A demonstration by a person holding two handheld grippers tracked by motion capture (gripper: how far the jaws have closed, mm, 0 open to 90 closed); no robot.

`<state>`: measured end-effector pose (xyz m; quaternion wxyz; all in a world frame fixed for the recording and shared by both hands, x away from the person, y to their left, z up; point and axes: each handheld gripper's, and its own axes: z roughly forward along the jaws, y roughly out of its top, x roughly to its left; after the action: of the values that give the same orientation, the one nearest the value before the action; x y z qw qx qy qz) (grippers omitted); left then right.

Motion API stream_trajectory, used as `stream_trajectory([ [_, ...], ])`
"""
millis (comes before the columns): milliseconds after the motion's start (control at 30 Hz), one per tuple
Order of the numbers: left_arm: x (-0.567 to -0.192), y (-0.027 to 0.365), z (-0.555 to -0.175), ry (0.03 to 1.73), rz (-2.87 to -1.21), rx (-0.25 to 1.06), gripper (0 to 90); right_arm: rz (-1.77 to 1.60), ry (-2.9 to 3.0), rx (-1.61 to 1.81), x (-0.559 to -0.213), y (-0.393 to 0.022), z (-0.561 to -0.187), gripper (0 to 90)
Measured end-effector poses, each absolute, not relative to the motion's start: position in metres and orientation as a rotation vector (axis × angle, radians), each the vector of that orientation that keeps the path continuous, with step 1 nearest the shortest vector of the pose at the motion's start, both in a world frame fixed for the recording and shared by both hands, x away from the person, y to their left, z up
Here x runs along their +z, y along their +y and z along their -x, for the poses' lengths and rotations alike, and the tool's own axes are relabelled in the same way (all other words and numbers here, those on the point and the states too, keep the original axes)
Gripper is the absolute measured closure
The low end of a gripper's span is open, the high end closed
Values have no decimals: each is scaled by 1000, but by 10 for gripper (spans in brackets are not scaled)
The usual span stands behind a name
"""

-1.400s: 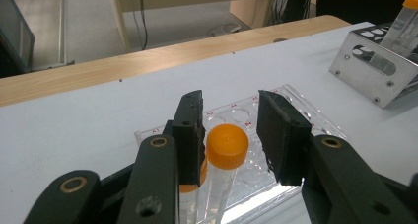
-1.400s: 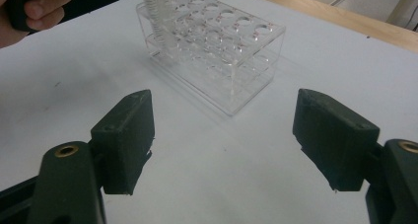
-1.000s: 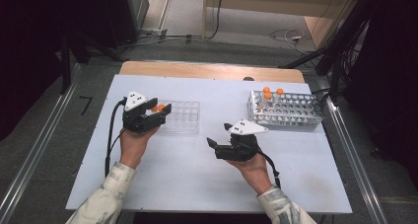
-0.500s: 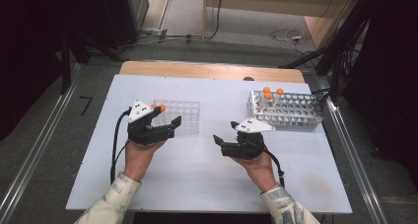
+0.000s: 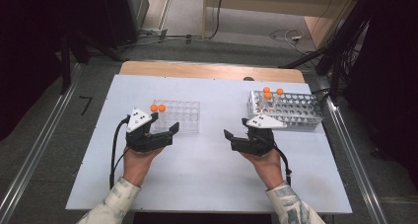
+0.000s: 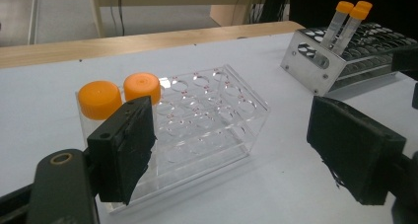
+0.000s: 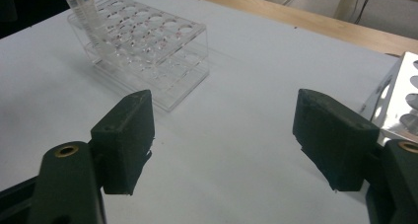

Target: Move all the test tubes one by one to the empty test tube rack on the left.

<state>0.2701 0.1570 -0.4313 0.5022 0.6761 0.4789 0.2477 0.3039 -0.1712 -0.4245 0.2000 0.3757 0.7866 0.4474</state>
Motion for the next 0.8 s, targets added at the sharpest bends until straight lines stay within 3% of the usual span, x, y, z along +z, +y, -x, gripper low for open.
stream_trajectory([
  [533,-435,161,-267,1179,-1629,612,157,-1215,2003,1190,-412,-228,-324,222],
  [800,-437,159,-267,1174,-1645,603,157,-1276,1937,1136,-418,-235,-338,241],
])
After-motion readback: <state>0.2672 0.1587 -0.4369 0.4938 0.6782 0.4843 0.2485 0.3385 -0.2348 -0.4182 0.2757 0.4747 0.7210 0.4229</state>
